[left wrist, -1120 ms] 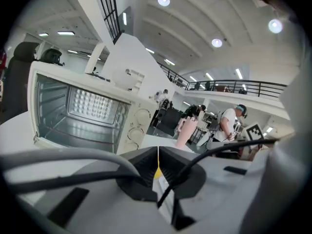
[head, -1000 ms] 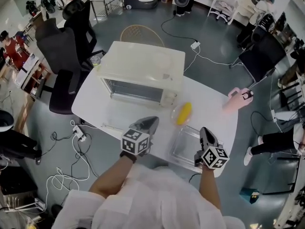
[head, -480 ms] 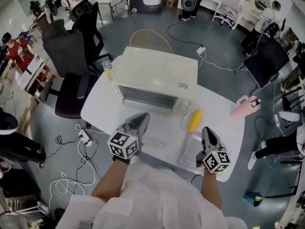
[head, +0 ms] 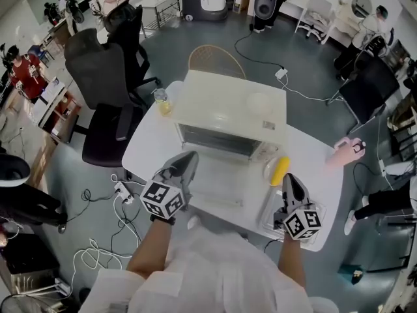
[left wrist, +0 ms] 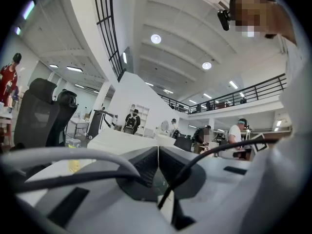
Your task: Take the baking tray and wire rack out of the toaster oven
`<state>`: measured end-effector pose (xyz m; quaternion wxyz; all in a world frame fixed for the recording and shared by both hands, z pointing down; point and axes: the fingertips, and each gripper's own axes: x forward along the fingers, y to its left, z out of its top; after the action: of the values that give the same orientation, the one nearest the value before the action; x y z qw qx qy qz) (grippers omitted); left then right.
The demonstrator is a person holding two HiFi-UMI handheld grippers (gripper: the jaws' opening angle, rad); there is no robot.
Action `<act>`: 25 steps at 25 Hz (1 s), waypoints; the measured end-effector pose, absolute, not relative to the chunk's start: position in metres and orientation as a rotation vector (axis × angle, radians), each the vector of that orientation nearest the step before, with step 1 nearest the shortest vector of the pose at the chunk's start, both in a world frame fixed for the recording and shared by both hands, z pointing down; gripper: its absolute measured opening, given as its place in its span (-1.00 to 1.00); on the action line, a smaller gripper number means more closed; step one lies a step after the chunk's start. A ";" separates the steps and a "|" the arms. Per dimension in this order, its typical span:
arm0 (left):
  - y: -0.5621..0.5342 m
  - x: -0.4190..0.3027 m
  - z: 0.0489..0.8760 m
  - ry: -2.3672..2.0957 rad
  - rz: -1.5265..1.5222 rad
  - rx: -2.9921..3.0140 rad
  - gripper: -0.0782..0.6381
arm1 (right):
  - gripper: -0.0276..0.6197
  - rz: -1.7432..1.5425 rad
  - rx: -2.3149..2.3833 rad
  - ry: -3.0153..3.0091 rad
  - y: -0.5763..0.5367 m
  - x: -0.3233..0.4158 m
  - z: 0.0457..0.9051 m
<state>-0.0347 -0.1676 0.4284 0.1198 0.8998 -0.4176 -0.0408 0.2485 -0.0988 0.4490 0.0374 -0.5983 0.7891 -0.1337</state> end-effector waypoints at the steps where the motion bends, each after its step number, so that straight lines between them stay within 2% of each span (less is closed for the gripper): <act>1: -0.169 -0.041 0.428 -1.226 -0.119 2.631 -0.74 | -0.91 -0.399 -1.833 2.424 -0.100 0.243 0.446; 16: -0.182 -0.129 0.414 -1.257 -0.132 2.678 -0.74 | -0.91 -0.288 -1.839 2.434 -0.121 0.163 0.439; 25: -0.192 -0.149 0.410 -1.230 -0.196 2.679 -0.74 | -0.91 -0.257 -1.875 2.425 -0.121 0.145 0.436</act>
<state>-0.1491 -0.1925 0.4098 0.0936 0.9029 -0.4144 -0.0659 0.1455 -0.1205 0.4359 0.0328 -0.6093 0.7878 -0.0836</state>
